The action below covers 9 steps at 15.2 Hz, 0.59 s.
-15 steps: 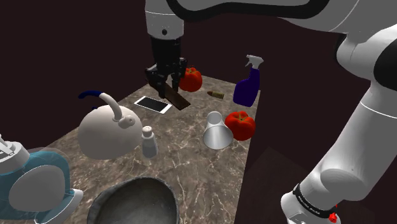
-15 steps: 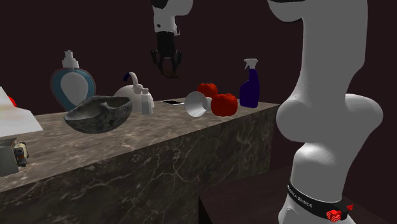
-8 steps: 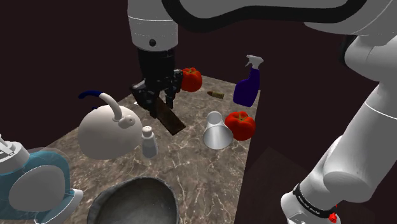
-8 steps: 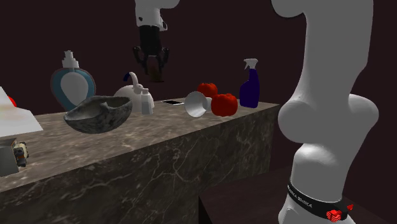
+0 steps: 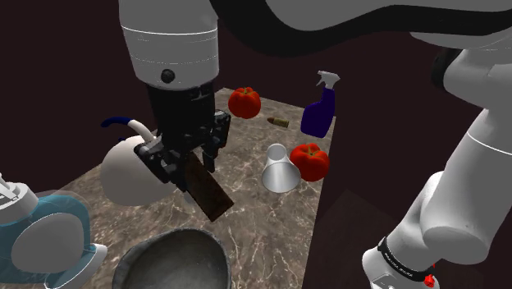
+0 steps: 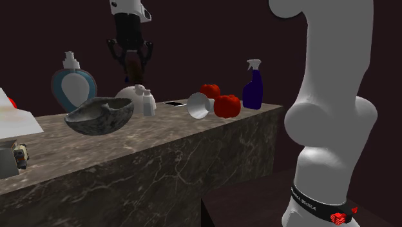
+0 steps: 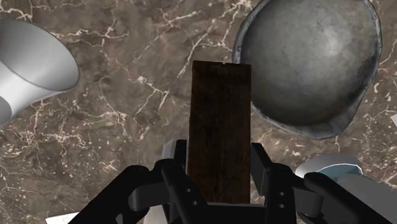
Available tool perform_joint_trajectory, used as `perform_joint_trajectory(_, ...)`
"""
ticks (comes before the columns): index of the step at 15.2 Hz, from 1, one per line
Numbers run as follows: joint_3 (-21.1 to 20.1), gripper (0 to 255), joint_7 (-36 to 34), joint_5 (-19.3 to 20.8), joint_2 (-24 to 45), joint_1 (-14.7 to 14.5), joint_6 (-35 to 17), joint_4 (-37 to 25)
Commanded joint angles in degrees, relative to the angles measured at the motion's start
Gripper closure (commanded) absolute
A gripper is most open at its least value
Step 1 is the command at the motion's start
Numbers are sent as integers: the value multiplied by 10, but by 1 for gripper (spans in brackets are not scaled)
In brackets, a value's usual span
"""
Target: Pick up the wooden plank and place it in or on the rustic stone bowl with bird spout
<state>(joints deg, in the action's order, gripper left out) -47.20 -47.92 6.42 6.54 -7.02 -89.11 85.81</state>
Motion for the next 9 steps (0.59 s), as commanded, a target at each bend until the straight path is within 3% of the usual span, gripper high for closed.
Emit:
perform_joint_trajectory(1, -12, 255, -34, 13, 17, -22, 6, -15)
perform_joint_trajectory(9, -44, 255, -165, 78, 101, -139, 41, -99)
